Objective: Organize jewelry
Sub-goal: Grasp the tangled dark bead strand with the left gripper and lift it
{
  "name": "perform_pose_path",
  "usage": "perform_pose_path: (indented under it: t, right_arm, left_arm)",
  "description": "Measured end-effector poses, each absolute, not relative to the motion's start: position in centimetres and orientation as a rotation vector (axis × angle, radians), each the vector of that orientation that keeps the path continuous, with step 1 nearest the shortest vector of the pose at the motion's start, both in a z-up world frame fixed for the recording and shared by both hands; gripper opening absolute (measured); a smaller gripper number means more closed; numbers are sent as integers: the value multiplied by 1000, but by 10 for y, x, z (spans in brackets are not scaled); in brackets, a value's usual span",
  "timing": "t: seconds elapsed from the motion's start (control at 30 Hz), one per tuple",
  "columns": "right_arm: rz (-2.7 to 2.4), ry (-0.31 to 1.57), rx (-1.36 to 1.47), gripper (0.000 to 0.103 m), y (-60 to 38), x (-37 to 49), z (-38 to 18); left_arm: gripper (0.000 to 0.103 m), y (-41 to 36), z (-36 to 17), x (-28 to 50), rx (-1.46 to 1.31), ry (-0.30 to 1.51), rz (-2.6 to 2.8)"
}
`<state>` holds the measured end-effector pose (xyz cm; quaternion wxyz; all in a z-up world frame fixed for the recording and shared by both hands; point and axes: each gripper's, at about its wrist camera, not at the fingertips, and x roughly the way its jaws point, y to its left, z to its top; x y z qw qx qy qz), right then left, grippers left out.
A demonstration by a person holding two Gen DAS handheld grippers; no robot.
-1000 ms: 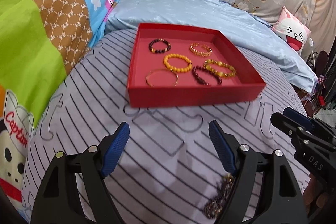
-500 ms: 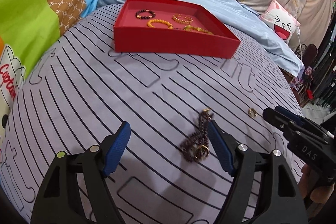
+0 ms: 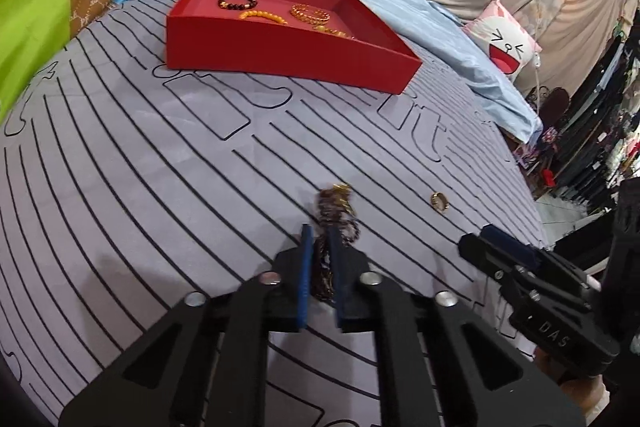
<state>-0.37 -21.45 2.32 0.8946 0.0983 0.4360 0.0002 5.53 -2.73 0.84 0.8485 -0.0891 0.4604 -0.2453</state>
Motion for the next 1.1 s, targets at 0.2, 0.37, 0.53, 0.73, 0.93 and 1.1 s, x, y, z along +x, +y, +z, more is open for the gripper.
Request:
perform_pose_path:
  t: [0.2, 0.37, 0.53, 0.73, 0.93, 1.1]
  right_arm:
    - [49, 915, 192, 41, -200, -5, 21]
    - [94, 916, 180, 41, -185, -4, 23]
    - [124, 916, 166, 41, -172, 2, 24]
    - [137, 918, 158, 41, -163, 10, 23]
    - [130, 920, 151, 41, -161, 15, 21]
    - [139, 919, 169, 41, -163, 27, 24]
  left_arm:
    - [3, -16, 25, 57, -245, 933, -544]
    - [3, -9, 27, 60, -235, 924, -507]
    - [3, 4, 30, 57, -253, 920, -486]
    - [3, 16, 23, 56, -256, 935, -448]
    - [3, 22, 16, 55, -237, 945, -414]
    - [3, 25, 14, 55, -228, 935, -406]
